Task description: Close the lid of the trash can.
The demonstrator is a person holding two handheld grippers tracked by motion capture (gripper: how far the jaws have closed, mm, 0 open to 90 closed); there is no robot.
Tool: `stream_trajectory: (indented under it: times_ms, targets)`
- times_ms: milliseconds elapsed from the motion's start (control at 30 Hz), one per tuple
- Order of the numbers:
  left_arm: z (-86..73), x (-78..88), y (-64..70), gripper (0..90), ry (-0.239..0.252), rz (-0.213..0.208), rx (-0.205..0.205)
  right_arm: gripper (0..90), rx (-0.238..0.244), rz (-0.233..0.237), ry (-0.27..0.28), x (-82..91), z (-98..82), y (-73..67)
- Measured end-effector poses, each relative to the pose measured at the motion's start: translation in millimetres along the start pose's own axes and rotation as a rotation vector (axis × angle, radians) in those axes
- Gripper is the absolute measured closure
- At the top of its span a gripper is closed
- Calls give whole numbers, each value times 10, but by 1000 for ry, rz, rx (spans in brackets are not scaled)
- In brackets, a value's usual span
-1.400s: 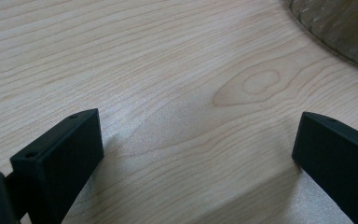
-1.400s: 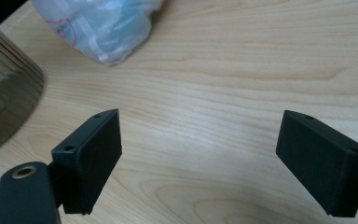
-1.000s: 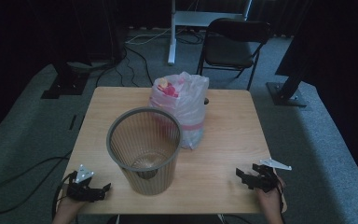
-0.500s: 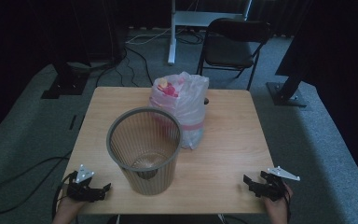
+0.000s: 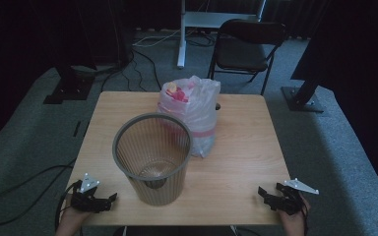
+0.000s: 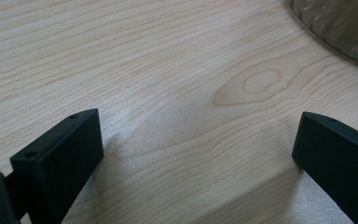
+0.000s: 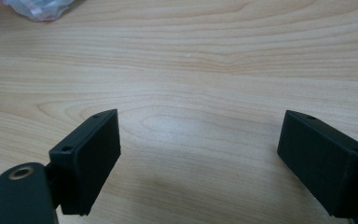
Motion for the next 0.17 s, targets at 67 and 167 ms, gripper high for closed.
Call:
stream_trajectory:
  times_ms: [67,167]
  targets:
    - [0,0,0,18,0,0,0,124,-4,4,-1,-4,-6,7]
    - [1,0,-1,18,0,-1,1,124,-8,8,4,0,-8,9]
Point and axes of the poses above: each handheld gripper's, and its own axes: x roughly backward along the jaws, z roughly out of its top, y roughly to its right, the point moved 5 cm from there along -x, roughly forward along the jaws, and after that the axes turned 10 degrees about z, right-handed, at the moved point
